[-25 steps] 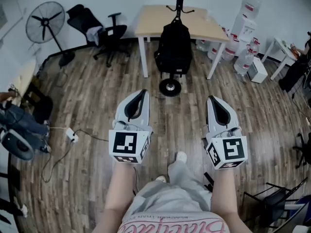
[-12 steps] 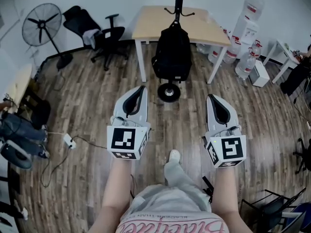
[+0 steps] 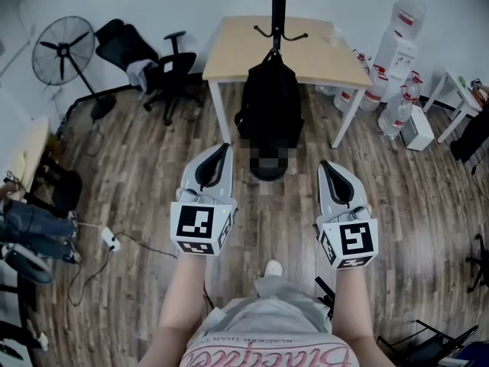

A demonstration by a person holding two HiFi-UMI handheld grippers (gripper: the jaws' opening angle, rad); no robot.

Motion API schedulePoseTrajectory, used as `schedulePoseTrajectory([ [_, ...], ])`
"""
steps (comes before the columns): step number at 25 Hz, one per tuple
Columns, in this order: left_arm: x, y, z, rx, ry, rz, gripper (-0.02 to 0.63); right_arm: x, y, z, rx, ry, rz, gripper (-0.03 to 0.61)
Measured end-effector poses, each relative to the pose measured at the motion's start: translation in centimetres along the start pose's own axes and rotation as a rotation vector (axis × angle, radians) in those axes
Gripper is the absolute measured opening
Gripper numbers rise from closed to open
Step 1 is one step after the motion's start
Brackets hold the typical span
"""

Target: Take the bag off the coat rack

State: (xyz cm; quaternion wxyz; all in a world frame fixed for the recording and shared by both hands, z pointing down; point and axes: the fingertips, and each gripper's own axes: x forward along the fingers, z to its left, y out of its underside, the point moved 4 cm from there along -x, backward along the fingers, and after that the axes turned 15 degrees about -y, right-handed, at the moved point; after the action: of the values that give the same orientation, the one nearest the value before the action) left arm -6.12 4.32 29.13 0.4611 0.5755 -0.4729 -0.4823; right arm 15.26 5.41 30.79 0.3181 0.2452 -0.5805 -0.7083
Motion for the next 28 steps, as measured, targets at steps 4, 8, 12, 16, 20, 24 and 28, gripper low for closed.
schedulePoseTrajectory([
  [4,4.1,0.6,-0.4,-0.010,-0.029,0.016,0.020,2.7,0.4,-4.1,0.008,-0.008,-0.006,0.002],
  [8,7.1,1.3,-0.9,-0.012,-0.052,0.031,0.020,4.8,1.1,-7.1,0.015,-0.021,0.000,0.002],
  [12,8.9,2.4,-0.5,-0.022,-0.102,0.055,0.020,6.4,1.7,-8.7,0.048,-0.055,-0.042,0.002],
  [16,10.5,3.3,0.0,-0.041,-0.107,0.066,0.020,7.9,2.5,-10.0,0.107,-0.079,-0.063,0.003],
  [20,12.2,4.1,0.6,-0.057,-0.138,0.068,0.020,9.4,3.5,-11.1,0.134,-0.077,-0.053,0.019],
  [24,14.6,5.1,0.8,-0.082,-0.110,0.079,0.051,11.2,3.9,-12.3,0.159,-0.104,-0.049,0.078],
  [28,17.7,5.8,1.2,-0.095,-0.070,0.079,0.160,14.0,4.4,-13.6,0.189,-0.130,-0.049,0.105],
])
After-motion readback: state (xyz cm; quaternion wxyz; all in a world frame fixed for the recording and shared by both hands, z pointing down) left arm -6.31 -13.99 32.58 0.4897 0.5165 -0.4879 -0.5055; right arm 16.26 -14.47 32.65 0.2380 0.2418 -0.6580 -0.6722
